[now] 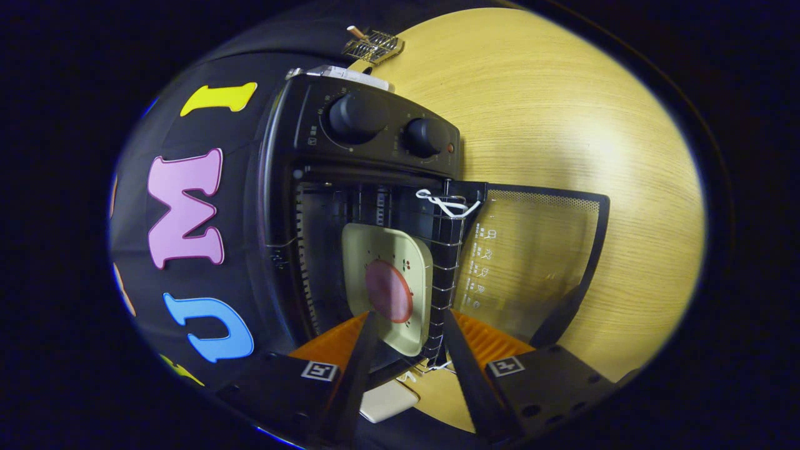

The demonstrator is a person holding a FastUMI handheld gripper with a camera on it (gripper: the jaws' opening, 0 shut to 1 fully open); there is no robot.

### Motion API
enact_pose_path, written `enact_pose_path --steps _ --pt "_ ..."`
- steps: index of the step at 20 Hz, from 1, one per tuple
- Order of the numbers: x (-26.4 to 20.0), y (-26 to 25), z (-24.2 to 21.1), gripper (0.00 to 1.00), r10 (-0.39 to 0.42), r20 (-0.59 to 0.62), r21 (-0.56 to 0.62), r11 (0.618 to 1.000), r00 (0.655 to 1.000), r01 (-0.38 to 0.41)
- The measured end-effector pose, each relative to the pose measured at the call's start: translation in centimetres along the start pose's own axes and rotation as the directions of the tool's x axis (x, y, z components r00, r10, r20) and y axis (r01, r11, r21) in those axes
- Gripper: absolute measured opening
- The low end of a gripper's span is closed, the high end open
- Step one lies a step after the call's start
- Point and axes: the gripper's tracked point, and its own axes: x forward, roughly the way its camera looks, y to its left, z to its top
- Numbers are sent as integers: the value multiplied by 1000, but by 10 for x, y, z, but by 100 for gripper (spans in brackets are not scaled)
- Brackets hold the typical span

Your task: Open the toaster oven, put the food inside, and close the toaster oven door.

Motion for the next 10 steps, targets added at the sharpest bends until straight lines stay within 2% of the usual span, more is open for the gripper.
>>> enact_pose_path --steps 1,3,7,10 --pt "-6 -2 0 91 6 -13 -23 1000 1000 -6" --pt "-19 -10 2 99 9 -31 -76 997 999 -11" --pt "-54 -26 2 99 37 -54 -217 975 998 -48" --pt "-71 -52 2 99 6 -62 -399 917 998 -30"
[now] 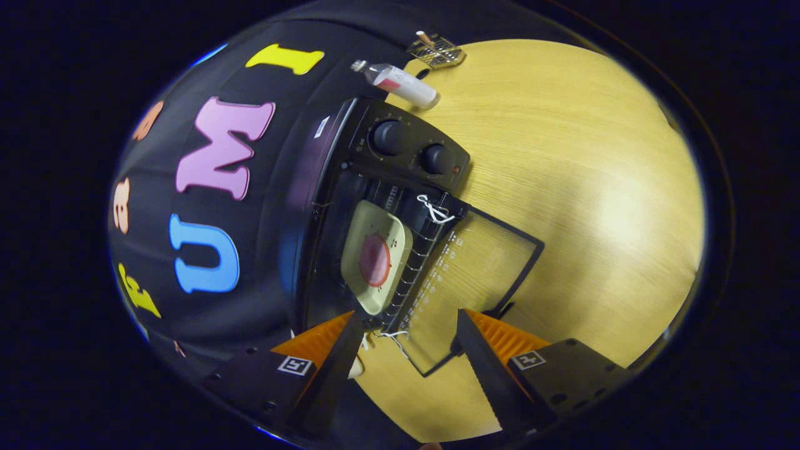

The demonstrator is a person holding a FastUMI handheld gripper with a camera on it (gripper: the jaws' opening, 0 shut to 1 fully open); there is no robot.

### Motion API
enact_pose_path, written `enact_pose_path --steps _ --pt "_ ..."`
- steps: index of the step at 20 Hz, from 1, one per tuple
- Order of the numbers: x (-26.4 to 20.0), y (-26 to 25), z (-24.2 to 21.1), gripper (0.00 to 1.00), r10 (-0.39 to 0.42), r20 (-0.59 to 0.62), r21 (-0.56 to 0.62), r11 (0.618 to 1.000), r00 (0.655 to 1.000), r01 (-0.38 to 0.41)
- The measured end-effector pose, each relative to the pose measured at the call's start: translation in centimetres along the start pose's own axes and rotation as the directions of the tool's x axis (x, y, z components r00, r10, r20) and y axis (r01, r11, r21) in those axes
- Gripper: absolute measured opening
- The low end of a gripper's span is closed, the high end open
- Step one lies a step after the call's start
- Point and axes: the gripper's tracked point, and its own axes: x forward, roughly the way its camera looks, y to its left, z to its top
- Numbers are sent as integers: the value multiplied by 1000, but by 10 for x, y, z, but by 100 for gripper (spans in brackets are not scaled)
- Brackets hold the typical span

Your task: Open the toaster oven, put the food inside, and close the toaster oven door.

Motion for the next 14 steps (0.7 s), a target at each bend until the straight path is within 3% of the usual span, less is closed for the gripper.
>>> enact_pose_path --steps 3,6,9,14 --pt "-13 -24 -13 99 -51 -14 -176 983 999 48" --pt "-22 -40 -31 99 -100 -32 -392 917 995 79" --pt "-22 -51 -46 99 -142 -22 -617 781 990 98" --pt "2 -63 -62 99 -184 31 -814 565 983 132"
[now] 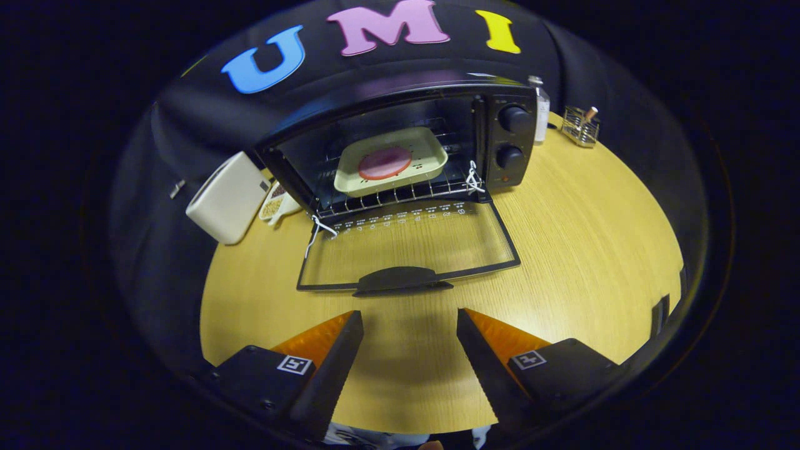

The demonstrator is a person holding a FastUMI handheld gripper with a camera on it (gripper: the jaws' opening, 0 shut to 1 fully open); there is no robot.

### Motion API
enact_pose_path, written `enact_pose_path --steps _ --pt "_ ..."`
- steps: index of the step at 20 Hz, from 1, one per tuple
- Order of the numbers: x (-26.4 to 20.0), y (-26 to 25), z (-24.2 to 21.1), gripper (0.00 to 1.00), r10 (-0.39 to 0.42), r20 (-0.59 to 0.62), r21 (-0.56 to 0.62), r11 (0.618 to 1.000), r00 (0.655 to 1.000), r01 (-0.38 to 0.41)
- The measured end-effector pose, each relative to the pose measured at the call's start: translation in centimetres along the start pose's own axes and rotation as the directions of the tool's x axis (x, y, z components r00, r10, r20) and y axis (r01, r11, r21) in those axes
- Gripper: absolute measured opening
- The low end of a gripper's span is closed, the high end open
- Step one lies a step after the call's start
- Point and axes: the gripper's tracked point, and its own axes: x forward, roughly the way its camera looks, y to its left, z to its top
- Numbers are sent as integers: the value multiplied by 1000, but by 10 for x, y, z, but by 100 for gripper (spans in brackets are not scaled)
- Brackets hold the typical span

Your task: Open the toaster oven, put the food inside, and close the toaster oven door.

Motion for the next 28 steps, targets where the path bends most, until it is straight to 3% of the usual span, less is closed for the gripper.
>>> enact_pose_path --steps 5,13,15,28 --pt "28 2 -13 99 -49 -17 -109 993 999 47" --pt "62 -1 -15 99 -106 -46 -89 991 993 102" --pt "67 2 -12 100 -124 -51 -39 992 991 122" --pt "31 8 4 99 -86 28 -40 995 996 87"
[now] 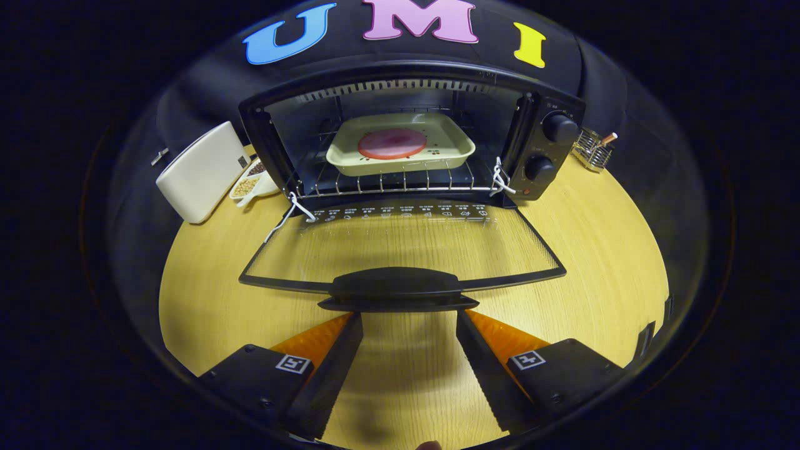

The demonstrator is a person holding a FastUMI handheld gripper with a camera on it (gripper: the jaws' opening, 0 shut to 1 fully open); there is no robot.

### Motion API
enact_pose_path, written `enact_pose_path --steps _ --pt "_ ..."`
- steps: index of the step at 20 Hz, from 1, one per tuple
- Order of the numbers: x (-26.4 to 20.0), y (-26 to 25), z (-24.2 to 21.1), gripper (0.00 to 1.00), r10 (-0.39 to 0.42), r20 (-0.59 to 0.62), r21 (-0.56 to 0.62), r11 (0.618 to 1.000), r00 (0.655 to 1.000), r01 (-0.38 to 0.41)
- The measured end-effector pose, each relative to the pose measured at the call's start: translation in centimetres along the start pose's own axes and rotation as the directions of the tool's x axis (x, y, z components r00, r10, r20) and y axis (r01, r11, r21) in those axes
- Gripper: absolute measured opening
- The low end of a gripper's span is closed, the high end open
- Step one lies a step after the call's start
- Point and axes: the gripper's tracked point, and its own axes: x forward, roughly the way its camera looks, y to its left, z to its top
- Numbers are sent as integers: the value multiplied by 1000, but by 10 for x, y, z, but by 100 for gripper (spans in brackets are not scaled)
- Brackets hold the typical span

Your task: Open the toaster oven, put the food inside, and close the toaster oven door.

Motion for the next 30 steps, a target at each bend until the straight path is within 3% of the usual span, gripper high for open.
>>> enact_pose_path --steps 21,25,30 --pt "-53 4 88 100 48 246 46 997 968 -62" --pt "-56 1 121 100 52 306 6 998 951 -56" --pt "-103 -5 153 100 79 422 -21 997 903 -77"
